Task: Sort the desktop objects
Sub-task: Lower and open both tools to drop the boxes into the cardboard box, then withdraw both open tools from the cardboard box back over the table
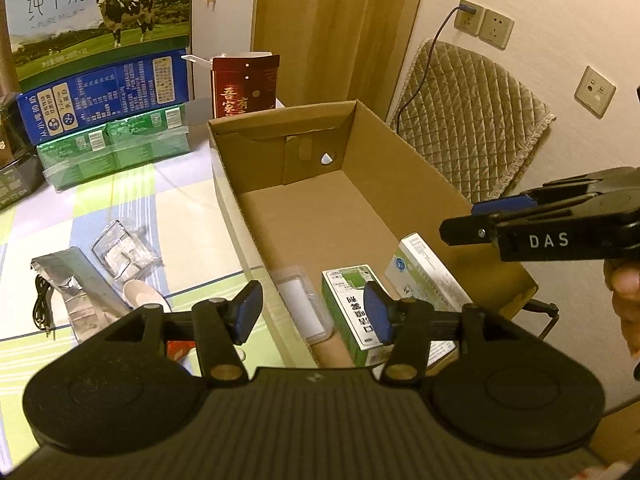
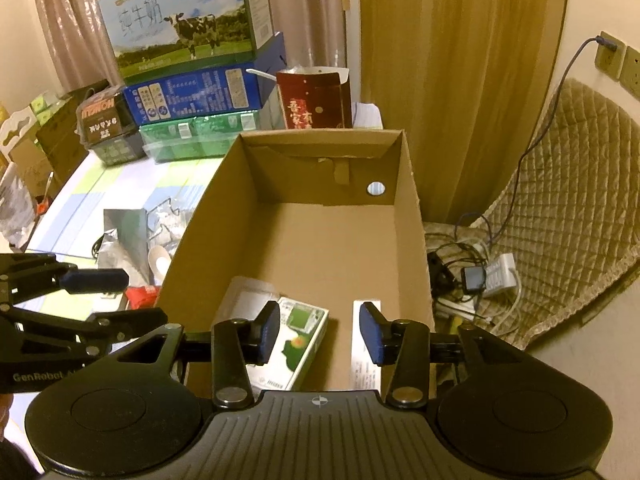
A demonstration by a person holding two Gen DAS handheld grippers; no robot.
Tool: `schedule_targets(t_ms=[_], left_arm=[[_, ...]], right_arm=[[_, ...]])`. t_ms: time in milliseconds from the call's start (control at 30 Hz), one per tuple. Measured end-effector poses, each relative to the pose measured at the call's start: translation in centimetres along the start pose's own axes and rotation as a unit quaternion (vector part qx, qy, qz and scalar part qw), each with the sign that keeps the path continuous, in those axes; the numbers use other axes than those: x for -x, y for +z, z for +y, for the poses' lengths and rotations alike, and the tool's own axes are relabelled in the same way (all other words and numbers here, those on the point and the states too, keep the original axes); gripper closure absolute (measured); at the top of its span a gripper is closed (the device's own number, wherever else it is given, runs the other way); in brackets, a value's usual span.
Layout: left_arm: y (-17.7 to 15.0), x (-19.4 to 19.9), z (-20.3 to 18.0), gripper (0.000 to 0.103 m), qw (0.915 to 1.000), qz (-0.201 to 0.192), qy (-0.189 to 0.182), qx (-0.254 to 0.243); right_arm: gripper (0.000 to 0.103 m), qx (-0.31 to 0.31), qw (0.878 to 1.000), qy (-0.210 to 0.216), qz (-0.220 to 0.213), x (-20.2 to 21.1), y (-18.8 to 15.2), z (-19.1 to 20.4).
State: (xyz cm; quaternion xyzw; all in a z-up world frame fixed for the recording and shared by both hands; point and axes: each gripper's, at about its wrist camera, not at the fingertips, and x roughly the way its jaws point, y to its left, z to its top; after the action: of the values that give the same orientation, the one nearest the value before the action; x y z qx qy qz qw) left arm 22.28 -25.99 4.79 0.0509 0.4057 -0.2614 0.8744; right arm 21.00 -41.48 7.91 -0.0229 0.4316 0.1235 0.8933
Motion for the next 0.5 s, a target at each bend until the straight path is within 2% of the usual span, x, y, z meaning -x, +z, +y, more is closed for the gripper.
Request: schedule_targets(t_ms=[300,500], left_arm=[[-0.9,1.8,0.4,0.047,1.0,-0.003,0.005,-0.001],[-1.8,3.4,0.8,0.039,0.9999,-0.007,0.01,0.002]], right_arm=[[0.051,0.007,1.0,0.004,0.002,1.3,-1.3,1.7],[0.043,0.015,1.0,0.004,-0.002,2.5,-2.0,2.9]])
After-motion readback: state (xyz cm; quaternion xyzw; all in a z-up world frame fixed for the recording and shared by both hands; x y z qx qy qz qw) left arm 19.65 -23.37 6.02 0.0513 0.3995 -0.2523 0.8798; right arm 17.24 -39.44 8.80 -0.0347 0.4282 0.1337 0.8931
